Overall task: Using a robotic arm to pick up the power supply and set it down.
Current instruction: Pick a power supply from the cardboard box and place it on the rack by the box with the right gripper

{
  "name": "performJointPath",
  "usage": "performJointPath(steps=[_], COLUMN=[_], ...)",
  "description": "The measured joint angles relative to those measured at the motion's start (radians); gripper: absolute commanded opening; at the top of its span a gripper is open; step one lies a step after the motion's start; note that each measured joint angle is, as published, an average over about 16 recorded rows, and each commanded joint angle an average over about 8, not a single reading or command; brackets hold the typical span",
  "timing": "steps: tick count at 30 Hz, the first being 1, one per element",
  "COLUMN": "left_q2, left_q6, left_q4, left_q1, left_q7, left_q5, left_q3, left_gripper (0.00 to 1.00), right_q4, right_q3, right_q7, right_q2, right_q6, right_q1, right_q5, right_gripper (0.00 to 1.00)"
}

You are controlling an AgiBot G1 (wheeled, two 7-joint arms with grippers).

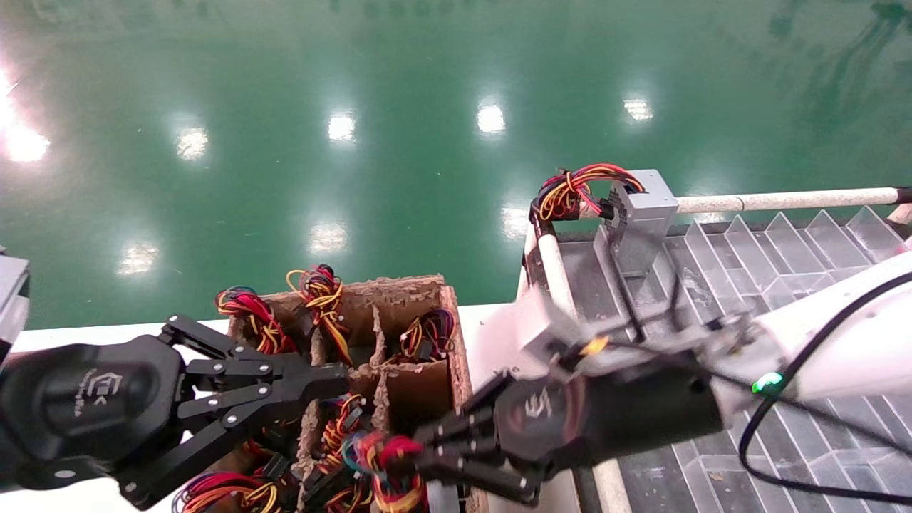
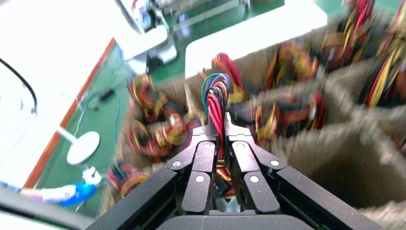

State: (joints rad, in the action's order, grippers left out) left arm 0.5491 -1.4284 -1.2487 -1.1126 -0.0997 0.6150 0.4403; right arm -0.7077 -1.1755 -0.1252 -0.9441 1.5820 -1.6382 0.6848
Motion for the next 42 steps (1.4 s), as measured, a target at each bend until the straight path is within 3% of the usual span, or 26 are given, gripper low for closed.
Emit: performJointPath(steps=[11,21,32,42], left_q2=[0.000,0.000,0.000,0.000], left_q6=[0.000,0.000,0.000,0.000], left_q4=[0.000,0.000,0.000,0.000], left_q1=[0.000,0.000,0.000,0.000], left_q7=[0.000,0.000,0.000,0.000], left_q5=[0.000,0.000,0.000,0.000], left_q3=[0.000,0.000,0.000,0.000], left_gripper=[0.00,0.00,0.00,0.00], right_q4=[-0.160,-0.342,-0.481,-0.519], right_q3=[0.047,0.135,0.202,0.197], right_q7=[-0.008,0.019,0.036,-0.005], right_q2=[0.138,0.291,0.468,0.620], right_q6=[-0.066,-0.254,-0.468,-0.580], right_q1=[-0.118,-0.199,-0.219,-0.183], right_q5=[-0.062,-0.071,-0.048,-0.011], right_gripper=[0.00,0.00,0.00,0.00])
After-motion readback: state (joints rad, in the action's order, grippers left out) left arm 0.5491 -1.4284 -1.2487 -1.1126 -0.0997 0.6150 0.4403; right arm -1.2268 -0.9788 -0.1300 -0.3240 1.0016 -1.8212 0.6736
